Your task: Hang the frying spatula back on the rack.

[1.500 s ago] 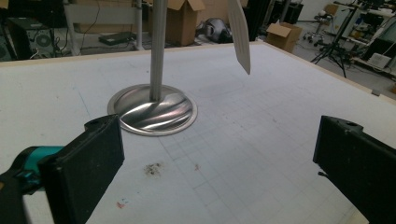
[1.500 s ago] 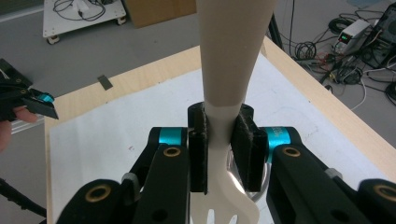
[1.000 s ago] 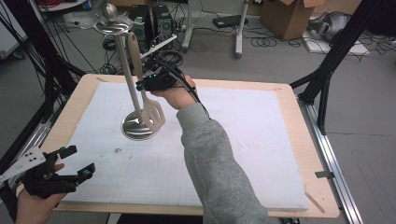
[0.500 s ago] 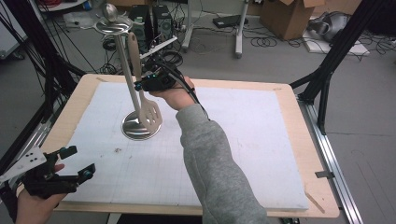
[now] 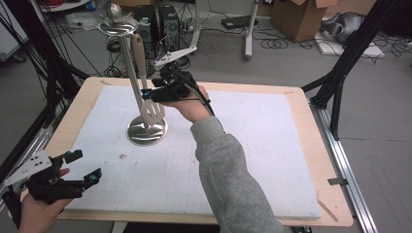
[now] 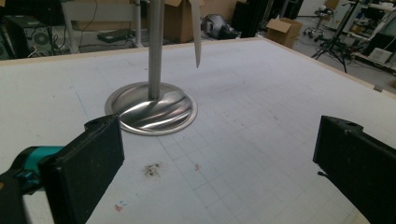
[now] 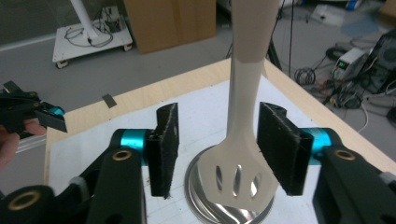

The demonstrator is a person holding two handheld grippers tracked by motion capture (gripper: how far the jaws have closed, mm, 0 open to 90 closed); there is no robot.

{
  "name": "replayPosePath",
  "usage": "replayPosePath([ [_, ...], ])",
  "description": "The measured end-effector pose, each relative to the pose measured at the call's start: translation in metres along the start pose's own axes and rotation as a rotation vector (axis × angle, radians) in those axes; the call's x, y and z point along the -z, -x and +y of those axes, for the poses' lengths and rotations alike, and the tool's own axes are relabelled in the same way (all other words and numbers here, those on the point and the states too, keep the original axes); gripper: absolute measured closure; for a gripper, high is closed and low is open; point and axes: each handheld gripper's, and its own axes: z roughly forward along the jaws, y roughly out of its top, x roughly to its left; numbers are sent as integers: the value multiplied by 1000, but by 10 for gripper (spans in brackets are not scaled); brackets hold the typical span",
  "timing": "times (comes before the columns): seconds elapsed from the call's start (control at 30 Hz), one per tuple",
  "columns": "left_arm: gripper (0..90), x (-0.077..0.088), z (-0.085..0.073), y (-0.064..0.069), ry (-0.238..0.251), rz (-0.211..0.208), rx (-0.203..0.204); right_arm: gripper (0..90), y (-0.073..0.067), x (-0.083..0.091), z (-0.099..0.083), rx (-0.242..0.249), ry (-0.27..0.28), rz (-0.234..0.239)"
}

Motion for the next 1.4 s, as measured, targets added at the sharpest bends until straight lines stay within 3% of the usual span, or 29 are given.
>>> replayPosePath([
  [0.23,23,-7,2,-3,-2,-7,1,358,-3,13,-14,-6,26,16],
  [0.33,23,-11,2,-4,-9,-11,5,359,-6,20,-20,28,45,27],
  [0.43,23,-15,2,-5,-15,-16,7,320,-7,25,-26,29,55,38],
  [0.87,23,-26,4,-10,-12,-38,14,150,-8,42,-48,8,84,45],
  [1.1,23,-29,5,-14,4,-47,22,140,-8,56,-60,-17,126,72],
  [1.4,23,-30,8,-22,38,-32,33,130,-7,72,-82,-33,129,47],
])
